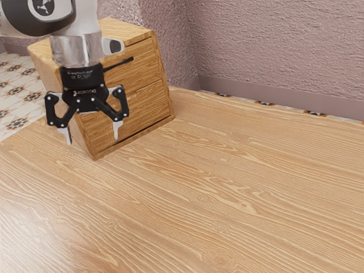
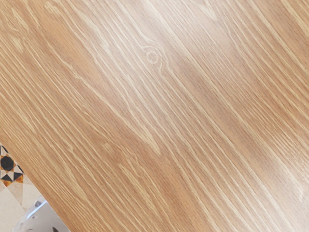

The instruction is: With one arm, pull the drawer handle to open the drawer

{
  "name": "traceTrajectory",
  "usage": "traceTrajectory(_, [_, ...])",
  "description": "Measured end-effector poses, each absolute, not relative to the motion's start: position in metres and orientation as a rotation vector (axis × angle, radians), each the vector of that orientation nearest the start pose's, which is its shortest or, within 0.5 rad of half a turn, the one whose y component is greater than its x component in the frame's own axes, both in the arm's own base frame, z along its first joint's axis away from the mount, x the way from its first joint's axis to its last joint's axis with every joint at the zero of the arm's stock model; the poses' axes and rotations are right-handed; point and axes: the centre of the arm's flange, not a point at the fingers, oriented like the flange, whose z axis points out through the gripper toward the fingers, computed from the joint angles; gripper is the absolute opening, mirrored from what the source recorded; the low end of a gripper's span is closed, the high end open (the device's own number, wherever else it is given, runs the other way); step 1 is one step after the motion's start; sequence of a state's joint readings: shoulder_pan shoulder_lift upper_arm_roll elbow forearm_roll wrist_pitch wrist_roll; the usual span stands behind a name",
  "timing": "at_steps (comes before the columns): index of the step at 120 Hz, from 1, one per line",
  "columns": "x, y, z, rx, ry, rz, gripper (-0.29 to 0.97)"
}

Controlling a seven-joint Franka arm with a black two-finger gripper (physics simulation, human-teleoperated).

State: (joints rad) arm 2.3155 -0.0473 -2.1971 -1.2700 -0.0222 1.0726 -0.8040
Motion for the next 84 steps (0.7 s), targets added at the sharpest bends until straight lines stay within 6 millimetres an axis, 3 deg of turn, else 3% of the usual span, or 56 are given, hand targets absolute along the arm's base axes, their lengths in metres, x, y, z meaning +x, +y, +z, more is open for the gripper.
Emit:
traceTrajectory(26, [0.510, 0.021, 0.718, -2.617, -1.626, 0.145, 0.66])
traceTrajectory(38, [0.491, 0.022, 0.797, -2.595, -1.799, -0.155, 0.66])
traceTrajectory(46, [0.495, 0.033, 0.815, -2.486, -1.936, -0.325, 0.66])
traceTrajectory(53, [0.502, 0.070, 0.814, -2.315, -2.102, -0.418, 0.66])
traceTrajectory(67, [0.479, 0.205, 0.807, -1.826, -2.495, -0.536, 0.65])
traceTrajectory(74, [0.465, 0.257, 0.807, -1.578, -2.619, -0.641, 0.65])
traceTrajectory(84, [0.501, 0.291, 0.777, -1.255, -2.696, -0.767, 0.64])
